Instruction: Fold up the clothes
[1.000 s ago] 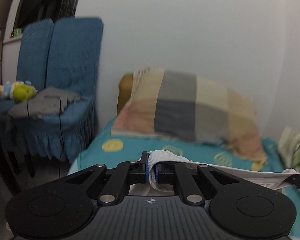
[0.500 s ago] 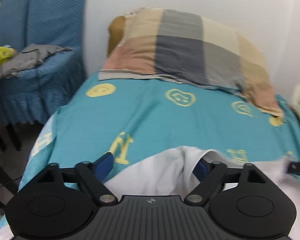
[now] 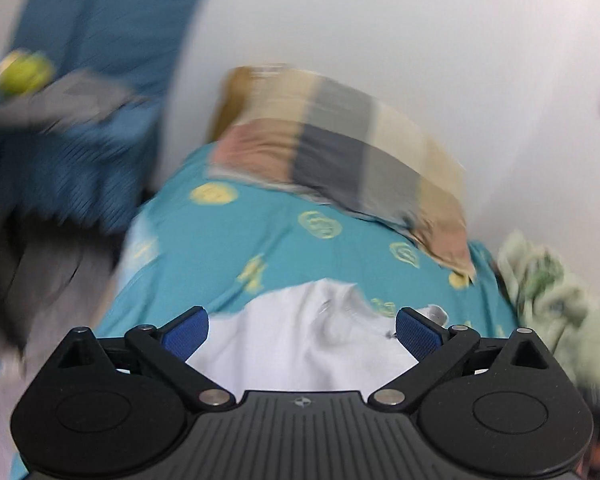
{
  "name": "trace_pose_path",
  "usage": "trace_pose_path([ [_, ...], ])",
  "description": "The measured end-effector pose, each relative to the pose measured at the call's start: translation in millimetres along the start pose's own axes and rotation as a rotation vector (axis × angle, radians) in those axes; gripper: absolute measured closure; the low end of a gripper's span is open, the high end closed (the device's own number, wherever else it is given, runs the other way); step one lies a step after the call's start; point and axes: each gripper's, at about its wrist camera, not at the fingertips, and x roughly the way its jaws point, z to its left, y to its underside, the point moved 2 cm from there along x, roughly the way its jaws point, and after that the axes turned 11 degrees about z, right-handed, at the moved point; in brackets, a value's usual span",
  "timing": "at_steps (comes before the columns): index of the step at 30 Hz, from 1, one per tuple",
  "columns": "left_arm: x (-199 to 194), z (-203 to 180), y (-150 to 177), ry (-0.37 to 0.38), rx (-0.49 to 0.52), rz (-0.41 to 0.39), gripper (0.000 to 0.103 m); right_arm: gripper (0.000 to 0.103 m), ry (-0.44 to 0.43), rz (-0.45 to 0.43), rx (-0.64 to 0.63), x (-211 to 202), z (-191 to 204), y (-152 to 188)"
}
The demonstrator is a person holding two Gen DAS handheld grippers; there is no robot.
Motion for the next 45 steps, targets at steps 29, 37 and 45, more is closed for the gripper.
trace_pose_path([
  [29,-31,121,66,-0.028,-0.538,-0.140,0.078,0.066,0.067,0.129,0.143,-109,10,217],
  [37,-35,116,15,-0.111,-0.415,-0.175,0.098,0.066,0.067,0.124,0.138,-112,13,218],
  [45,-33,133,-32,-0.302,-0.339,-0.180,0.090,0.066,0.093,0.118,0.111,-102,13,215],
])
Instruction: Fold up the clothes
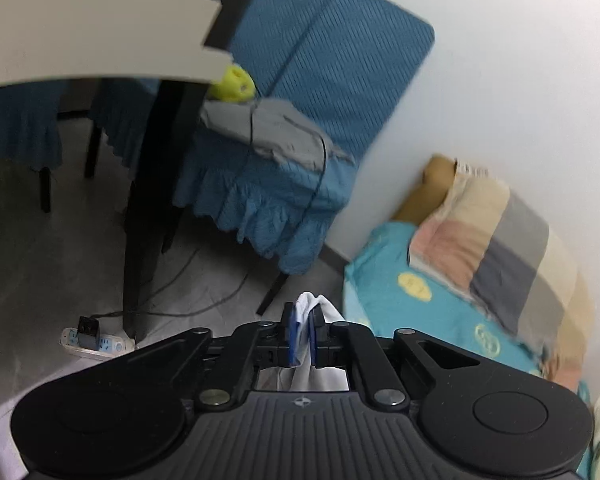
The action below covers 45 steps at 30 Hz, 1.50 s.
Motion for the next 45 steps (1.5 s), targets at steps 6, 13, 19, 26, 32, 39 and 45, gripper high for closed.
trace_pose_path([
  [6,2,50,27,0.080,-0.188,0.037,0.063,0.065,-0.002,-0.006,-0.013,4,2,-2],
  [13,-2,93,64,0.173,-0.346,0.161,0.050,0.065,-0.033,-0.011,-0.004,-5,7,2],
  [19,1,65,77,0.179,-0.182,0.196,0.071,0.065,-0.041,-0.030,-0.006,-12,8,0],
  [26,-1,44,83,0.106,-0.121,0.239,0.079,0.065,-0.058,-0.024,0.032,-10,1,-3],
  [32,2,49,90,0.159,-0.212,0.253,0.054,0.065,-0.077,-0.023,0.034,-11,2,-5],
  [39,-7,41,89,0.112,-0.194,0.261,0.101,0.065,-0.059,-0.022,0.036,-9,1,-3],
  [45,-38,6,69,-0.154,0.082,0.248,0.100,0.065,-0.033,-0.052,0.058,-14,-5,-7],
])
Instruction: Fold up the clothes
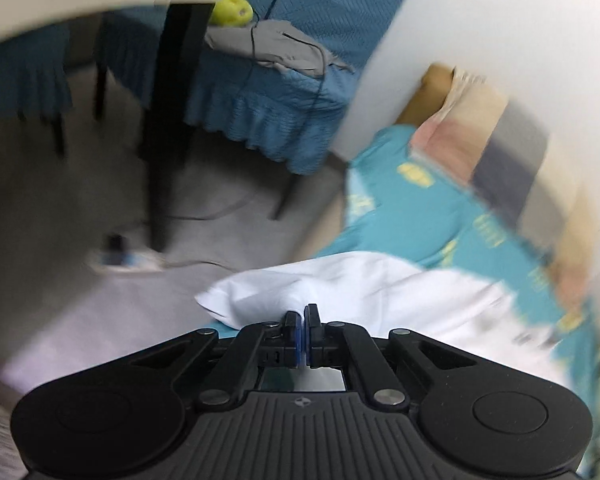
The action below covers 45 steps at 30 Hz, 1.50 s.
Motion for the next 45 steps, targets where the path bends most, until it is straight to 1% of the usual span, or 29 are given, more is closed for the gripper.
trace_pose_path([
  [1,-6,-4,-2,-0.048,0.038,-0.003,0.099,0.065,0.006,-0.005,0.005,-1,-2,-1],
  [2,0,-3,2,-0.059,0.043,0.002,0.095,0.065,0.011,-0.008,0.013,-1,-4,-2],
  [3,7,-1,6,-0.071,0.049,0.007,0.087,0.065,0.016,-0.011,0.021,-1,-6,-2],
  [4,12,0,10,-0.082,0.054,0.011,0.085,0.065,0.018,-0.014,0.030,-2,-9,-3],
  [6,-1,5,25,-0.073,0.082,-0.012,0.068,0.065,0.016,-0.021,0.047,-2,-14,-6],
  [7,-7,7,33,-0.068,0.097,-0.024,0.065,0.065,0.016,-0.029,0.054,-3,-16,-8],
  [9,-20,11,48,-0.059,0.125,-0.048,0.055,0.065,0.014,-0.045,0.072,-5,-21,-12],
  [10,-27,13,56,-0.055,0.140,-0.060,0.053,0.065,0.008,-0.054,0.085,-6,-24,-15],
  [12,-58,9,83,-0.060,0.215,-0.097,0.048,0.065,0.003,-0.074,0.111,-8,-30,-21],
  [14,-90,3,117,-0.023,0.235,-0.124,0.044,0.065,0.013,-0.101,0.129,-8,-37,-28],
  [16,-119,-5,152,0.026,0.230,-0.105,0.043,0.064,0.023,-0.127,0.148,-7,-46,-37],
  [18,-146,-23,186,0.070,0.242,-0.072,0.043,0.064,0.005,-0.142,0.181,-3,-58,-46],
  [20,-168,-41,220,0.122,0.263,-0.054,0.043,0.064,-0.067,-0.136,0.251,4,-69,-53],
  [22,-184,-61,253,0.182,0.292,-0.048,0.041,0.061,-0.138,-0.130,0.321,11,-81,-60],
  [24,-186,-77,287,0.243,0.287,-0.021,0.041,0.055,-0.201,-0.119,0.390,18,-92,-66],
  [25,-184,-86,301,0.270,0.302,0.000,0.041,0.053,-0.205,-0.101,0.426,25,-96,-65],
  [26,-180,-95,314,0.291,0.335,0.017,0.041,0.048,-0.210,-0.083,0.461,32,-100,-64],
  [28,-175,-109,330,0.317,0.393,0.035,0.041,0.048,-0.232,-0.064,0.522,44,-106,-61],
  [30,-167,-115,336,0.331,0.404,0.043,0.041,0.048,-0.269,-0.088,0.564,50,-110,-64],
  [32,-157,-118,337,0.327,0.418,0.047,0.041,0.047,-0.303,-0.115,0.606,58,-114,-71],
  [33,-150,-116,335,0.315,0.424,0.047,0.041,0.049,-0.305,-0.132,0.626,63,-116,-76],
  [35,-137,-114,333,0.293,0.434,0.048,0.041,0.052,-0.286,-0.164,0.650,72,-118,-87],
  [36,-131,-113,332,0.285,0.437,0.049,0.041,0.062,-0.264,-0.178,0.654,77,-118,-93],
  [37,-125,-113,331,0.276,0.441,0.050,0.041,0.071,-0.218,-0.185,0.646,80,-118,-100],
  [38,-119,-113,331,0.267,0.444,0.051,0.041,0.087,-0.172,-0.191,0.630,82,-117,-106],
  [39,-116,-112,330,0.264,0.445,0.056,0.041,0.092,-0.129,-0.196,0.594,83,-114,-113],
  [42,-110,-111,325,0.262,0.431,0.068,0.041,0.095,0.028,-0.237,0.432,71,-97,-131],
  [44,-108,-110,322,0.255,0.426,0.072,0.041,0.095,0.121,-0.292,0.307,53,-81,-143],
  [45,-107,-110,321,0.248,0.429,0.071,0.041,0.096,0.160,-0.320,0.264,42,-75,-150],
])
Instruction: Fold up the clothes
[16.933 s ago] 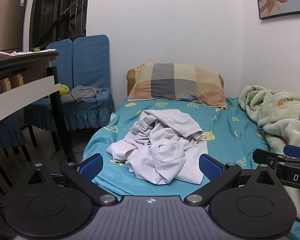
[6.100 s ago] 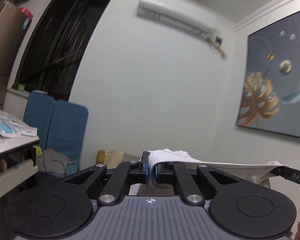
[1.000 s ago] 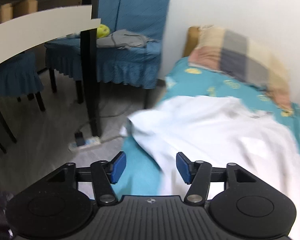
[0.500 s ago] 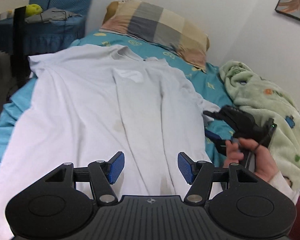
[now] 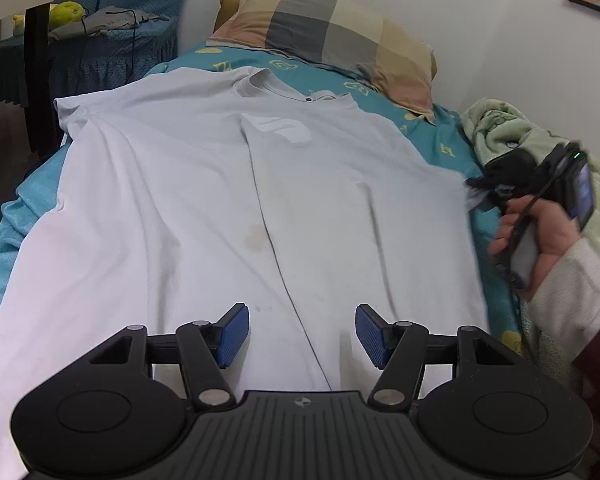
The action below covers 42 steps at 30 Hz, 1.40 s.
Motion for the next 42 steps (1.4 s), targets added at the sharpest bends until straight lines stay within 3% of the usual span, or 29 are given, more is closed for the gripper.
trace_pose_path([
  [4,0,3,-1,-0.025,0.009,0.011,0.041,0.096,0.168,-0.105,-0.146,-22,4,-28],
  [8,0,6,-2,-0.040,0.012,0.020,0.041,0.096,0.239,-0.072,-0.214,-15,-10,-33],
  [13,-1,9,-5,-0.053,0.014,0.028,0.041,0.096,0.245,-0.073,-0.249,-18,-19,-34],
  [19,-24,37,-17,-0.031,-0.091,-0.036,0.041,0.096,0.268,-0.103,-0.332,-27,16,-34],
  [21,-32,46,-21,-0.023,-0.126,-0.057,0.041,0.096,0.244,-0.153,-0.443,-40,51,-26],
  [25,-47,65,-30,-0.008,-0.196,-0.100,0.040,0.095,0.095,-0.211,-0.705,-67,139,23],
  [31,-67,98,-39,0.007,-0.313,-0.157,0.038,0.096,-0.077,0.002,-1.006,-32,215,154],
  [35,-62,115,-38,0.013,-0.361,-0.145,0.038,0.092,-0.061,0.118,-1.052,-2,211,202],
  [37,-58,118,-36,0.045,-0.384,-0.139,0.038,0.082,-0.068,0.165,-1.011,1,204,200],
  [39,-55,116,-38,0.069,-0.386,-0.137,0.038,0.051,-0.101,0.192,-0.978,-8,198,193],
  [42,-50,107,-40,0.088,-0.366,-0.133,0.038,0.047,-0.144,0.199,-0.931,-41,184,179],
])
